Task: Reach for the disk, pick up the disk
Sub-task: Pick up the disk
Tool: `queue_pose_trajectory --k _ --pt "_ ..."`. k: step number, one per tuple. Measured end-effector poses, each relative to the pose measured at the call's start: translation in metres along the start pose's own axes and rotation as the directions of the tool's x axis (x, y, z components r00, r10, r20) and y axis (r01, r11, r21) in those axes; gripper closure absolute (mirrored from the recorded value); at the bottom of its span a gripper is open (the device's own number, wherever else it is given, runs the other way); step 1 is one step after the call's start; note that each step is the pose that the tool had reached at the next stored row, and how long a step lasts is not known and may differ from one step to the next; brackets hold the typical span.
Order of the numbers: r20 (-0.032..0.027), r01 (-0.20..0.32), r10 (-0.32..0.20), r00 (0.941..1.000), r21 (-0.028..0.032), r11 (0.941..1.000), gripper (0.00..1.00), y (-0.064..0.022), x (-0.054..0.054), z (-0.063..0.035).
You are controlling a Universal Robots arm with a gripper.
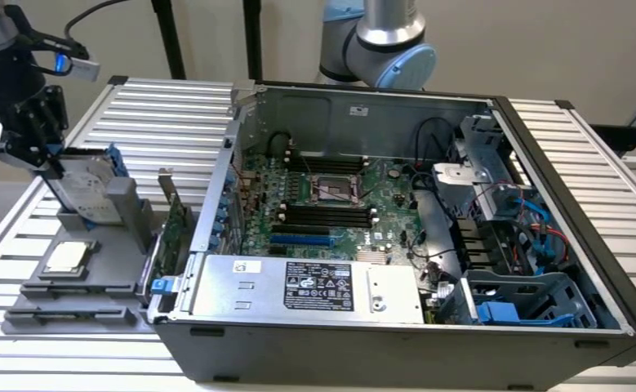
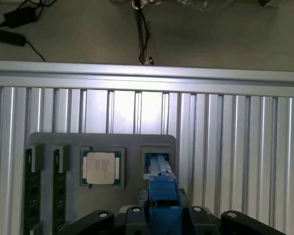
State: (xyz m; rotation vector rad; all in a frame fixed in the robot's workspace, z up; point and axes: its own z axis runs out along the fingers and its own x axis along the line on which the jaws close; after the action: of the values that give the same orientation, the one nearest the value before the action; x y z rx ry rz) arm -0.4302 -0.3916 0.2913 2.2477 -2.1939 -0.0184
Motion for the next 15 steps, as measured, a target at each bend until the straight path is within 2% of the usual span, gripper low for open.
queue_pose_trajectory --k 5,15 --pt "0.0019 0.0 0.0 1.0 0.0001 1.0 0.67 0.0 0.0009 0.0" --pt "0.0019 0.0 0.0 1.0 0.0001 1.0 0.67 0.0001 0.0009 -0.0007"
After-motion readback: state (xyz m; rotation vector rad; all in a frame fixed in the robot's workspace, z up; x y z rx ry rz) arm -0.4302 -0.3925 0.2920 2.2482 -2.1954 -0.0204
